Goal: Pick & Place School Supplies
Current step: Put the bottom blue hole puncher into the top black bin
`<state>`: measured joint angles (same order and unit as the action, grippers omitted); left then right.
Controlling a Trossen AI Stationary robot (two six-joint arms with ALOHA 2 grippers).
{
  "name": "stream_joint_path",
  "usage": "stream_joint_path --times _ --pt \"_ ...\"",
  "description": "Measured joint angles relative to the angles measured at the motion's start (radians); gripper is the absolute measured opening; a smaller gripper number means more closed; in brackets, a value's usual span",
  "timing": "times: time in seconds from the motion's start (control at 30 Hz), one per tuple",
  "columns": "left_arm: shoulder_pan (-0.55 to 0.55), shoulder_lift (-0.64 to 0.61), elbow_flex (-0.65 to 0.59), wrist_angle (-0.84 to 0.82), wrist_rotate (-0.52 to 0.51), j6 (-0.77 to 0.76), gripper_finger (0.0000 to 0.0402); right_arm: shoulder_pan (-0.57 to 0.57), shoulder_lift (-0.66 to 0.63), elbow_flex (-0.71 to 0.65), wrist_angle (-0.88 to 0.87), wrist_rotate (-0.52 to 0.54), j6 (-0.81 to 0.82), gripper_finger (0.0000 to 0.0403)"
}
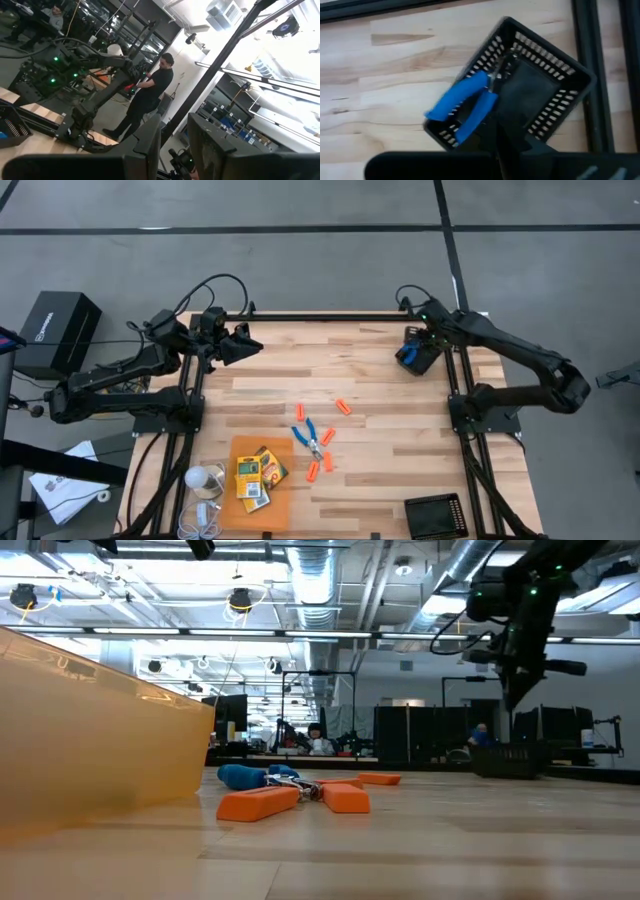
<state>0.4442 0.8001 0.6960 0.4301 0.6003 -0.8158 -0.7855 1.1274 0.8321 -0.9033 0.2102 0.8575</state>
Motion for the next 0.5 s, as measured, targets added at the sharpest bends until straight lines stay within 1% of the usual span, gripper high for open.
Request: stream_joint_path --times 0.33,0.5 --pt "0.000 0.000 0.000 0.000 0.000 -0.003 0.0092 -0.016 -0.023 -0.004 0.038 -0.002 -0.023 0.0001" --pt "0.000 0.000 0.000 0.000 -0.001 -0.003 0.0092 0.009 -0.021 -0.004 0.116 -0.031 -0.067 0.0000"
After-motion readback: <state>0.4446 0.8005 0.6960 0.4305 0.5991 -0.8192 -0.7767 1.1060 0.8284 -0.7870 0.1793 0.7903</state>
